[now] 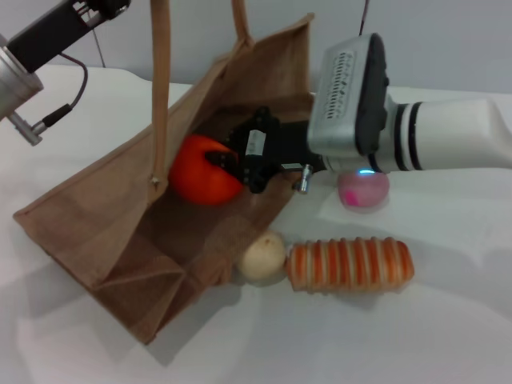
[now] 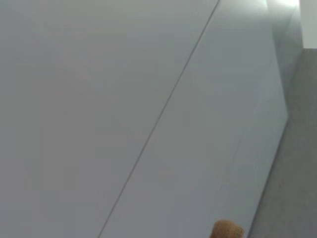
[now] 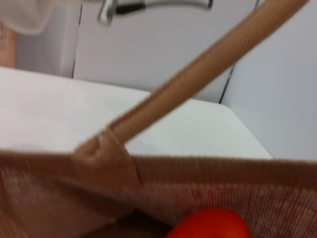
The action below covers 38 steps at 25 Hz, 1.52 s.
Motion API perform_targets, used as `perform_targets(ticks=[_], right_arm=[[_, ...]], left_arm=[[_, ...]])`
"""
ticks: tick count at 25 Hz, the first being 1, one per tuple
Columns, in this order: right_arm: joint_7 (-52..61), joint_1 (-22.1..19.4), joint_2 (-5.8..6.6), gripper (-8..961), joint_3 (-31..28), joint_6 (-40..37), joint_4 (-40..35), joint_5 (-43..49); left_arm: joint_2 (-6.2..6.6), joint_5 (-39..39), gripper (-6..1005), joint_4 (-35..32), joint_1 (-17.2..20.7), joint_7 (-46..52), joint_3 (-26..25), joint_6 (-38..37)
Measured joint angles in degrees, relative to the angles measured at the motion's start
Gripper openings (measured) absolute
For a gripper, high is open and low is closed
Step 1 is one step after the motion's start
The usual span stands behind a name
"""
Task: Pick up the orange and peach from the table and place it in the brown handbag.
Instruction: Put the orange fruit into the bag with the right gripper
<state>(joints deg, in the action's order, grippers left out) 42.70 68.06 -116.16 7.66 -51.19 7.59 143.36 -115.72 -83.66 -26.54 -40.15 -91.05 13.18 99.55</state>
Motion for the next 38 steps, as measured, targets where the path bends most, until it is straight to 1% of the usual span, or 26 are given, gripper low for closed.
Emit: perform_targets(ticks=[1,5,8,14,20,22,25,33,36,38], right_arm=[[-0.6,0.2,-0.03,71,-0.1,1.4,0.7,0.0],[-2.5,0.4,-0.12,104,-1.1,6.6,1.8,-0.1],[-3.6,0.3,-0.2,129,-2.5,8.2,1.9,-0.2],[-9.6,-1.7,-0.21,179,-6.8,8.2,2.4,-0.4],[-11.9,-2.8,-0.15,229,-7.4,7.3,3.2,-0.4],[-11.9,-3.5,0.0,246,-8.2,5.9,3.1,-0.4],[-11.9,-4.5,0.21,459,-8.8,2.4,2.6,-0.4],[-11.9,-8.2,0.38,574,-9.3,-9.7,-1.7,-0.5],[-11.9,-10.0,0.4,617,-11.1,-14.4,-3.8,-0.5],[-11.7,-11.3,0.49,620,-12.7,-17.5,-5.5,-0.6]], left_arm=[[-0.01,0.0,122,0.0,-0.2,0.1,0.0,0.1],[-0.22,0.0,123,0.0,-0.7,0.3,0.0,0.5],[-0.33,-0.1,123,0.3,-0.9,0.3,0.1,0.8],[-0.32,-1.0,124,2.2,-1.0,-1.2,0.4,1.3],[-0.5,-1.3,125,2.8,-0.3,-2.3,0.1,1.0],[-0.51,-1.3,125,2.9,0.1,-2.4,0.1,0.9],[-0.48,-1.4,126,3.0,0.6,-2.5,-0.1,0.8],[-0.47,-1.5,127,3.0,1.9,-3.3,-2.2,0.7],[-0.47,-1.5,127,3.0,2.6,-3.7,-3.2,0.7],[-0.47,-1.6,128,3.2,3.1,-4.2,-4.0,0.7]])
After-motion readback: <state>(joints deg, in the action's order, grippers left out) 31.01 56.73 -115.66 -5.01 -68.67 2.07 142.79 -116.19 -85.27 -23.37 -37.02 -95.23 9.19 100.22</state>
